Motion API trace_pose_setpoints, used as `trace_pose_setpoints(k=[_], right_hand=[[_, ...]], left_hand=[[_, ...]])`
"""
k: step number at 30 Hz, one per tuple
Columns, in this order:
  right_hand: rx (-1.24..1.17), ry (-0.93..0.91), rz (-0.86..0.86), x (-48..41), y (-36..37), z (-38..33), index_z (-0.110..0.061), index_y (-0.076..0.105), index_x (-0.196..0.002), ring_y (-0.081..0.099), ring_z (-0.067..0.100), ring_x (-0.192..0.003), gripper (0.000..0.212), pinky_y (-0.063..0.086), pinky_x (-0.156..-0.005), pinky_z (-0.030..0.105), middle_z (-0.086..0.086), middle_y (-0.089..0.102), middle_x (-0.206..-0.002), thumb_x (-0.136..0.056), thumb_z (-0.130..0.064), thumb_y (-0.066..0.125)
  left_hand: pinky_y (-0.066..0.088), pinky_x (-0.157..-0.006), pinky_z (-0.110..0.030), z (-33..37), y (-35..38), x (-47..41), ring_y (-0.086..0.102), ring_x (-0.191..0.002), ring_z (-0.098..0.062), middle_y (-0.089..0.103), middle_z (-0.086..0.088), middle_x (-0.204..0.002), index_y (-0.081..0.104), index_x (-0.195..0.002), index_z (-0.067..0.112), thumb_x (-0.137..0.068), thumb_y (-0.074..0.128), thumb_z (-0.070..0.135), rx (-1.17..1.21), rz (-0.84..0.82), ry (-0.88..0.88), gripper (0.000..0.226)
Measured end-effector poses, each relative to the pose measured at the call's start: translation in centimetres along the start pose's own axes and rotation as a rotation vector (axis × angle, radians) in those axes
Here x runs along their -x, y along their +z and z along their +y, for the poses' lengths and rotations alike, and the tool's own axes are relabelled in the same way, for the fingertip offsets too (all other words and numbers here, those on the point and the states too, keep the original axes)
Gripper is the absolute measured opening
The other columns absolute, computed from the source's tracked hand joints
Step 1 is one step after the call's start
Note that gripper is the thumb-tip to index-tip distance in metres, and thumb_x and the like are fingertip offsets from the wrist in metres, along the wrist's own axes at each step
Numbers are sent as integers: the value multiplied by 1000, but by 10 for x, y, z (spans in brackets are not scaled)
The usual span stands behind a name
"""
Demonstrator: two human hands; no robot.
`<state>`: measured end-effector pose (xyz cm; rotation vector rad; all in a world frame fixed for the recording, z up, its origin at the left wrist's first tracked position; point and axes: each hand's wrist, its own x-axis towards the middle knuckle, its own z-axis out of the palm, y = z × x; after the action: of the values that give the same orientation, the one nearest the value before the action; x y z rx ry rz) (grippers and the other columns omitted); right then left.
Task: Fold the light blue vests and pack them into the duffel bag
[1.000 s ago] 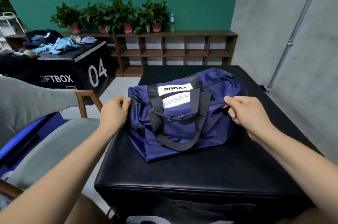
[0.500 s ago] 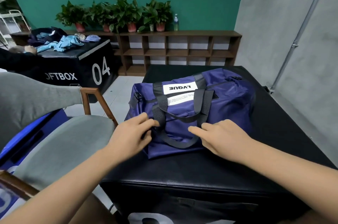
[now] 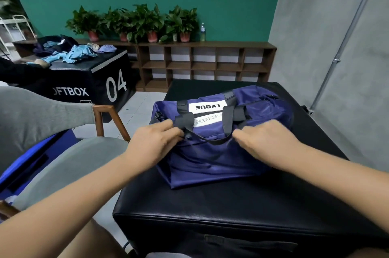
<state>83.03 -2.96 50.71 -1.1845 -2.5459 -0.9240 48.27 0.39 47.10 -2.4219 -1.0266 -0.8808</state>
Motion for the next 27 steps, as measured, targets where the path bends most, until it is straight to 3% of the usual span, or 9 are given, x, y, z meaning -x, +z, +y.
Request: trace_pose_setpoints(k=[3,5,7,12,15,19,24,27], right_hand=[[-96,127,147,-30,-19,15,-17,61,-86,55,37,-46,12,38,-44,34,5,60,-63,-93,-17,71],[-146,228,147,-54,-29,26,-20,64,-95,63,39,-61,13,50,-53,41,4,67,-70,-101,-32,62],[-241,340,145,-77,-33,39,-24,64,-99,65,39,-72,18,53,-62,43,3,69,-74,-103,-40,59],[-429,606,106,-125,-17,67,-30,65,-90,67,29,-85,13,57,-74,41,-4,70,-80,-98,-39,66],[-472,710,56,-133,-5,72,-29,68,-103,67,27,-93,9,60,-81,43,-3,72,-94,-96,-34,66],[-518,717,-47,-125,-6,56,-27,59,-116,66,26,-89,26,60,-79,46,-3,70,-90,-91,-25,67],[-652,672,-7,-95,-21,-10,-30,49,-99,63,27,-77,13,55,-70,43,-4,67,-72,-90,-30,59],[-665,567,-28,-70,-14,-74,-28,51,-89,62,29,-72,15,55,-74,43,-3,66,-68,-92,-43,53]], left_hand=[[47,-57,-31,-10,-9,-25,57,-72,-10,55,12,-85,76,-105,31,-99,74,31,92,44,-151,6],[45,-64,-30,-17,-12,-48,56,-72,-7,55,14,-78,76,-99,31,-97,77,34,163,59,-268,3],[44,-67,-29,-24,-12,-70,58,-72,-7,59,11,-74,76,-91,30,-96,77,38,223,79,-369,9],[51,-70,-33,-53,4,-106,63,-71,-8,67,10,-66,73,-74,25,-93,77,47,342,59,-659,30],[60,-79,-41,-74,16,-106,70,-82,-13,73,7,-73,71,-69,20,-85,81,57,331,-22,-814,42],[52,-68,-36,-78,14,-89,67,-77,-19,69,0,-70,65,-73,7,-83,84,56,293,-34,-861,54],[50,-63,-34,-64,1,-44,66,-66,-7,69,5,-65,65,-74,20,-89,81,48,305,-10,-845,35],[49,-61,-31,-46,-2,-14,64,-64,-9,69,5,-64,62,-76,19,-88,81,55,354,4,-917,42]])
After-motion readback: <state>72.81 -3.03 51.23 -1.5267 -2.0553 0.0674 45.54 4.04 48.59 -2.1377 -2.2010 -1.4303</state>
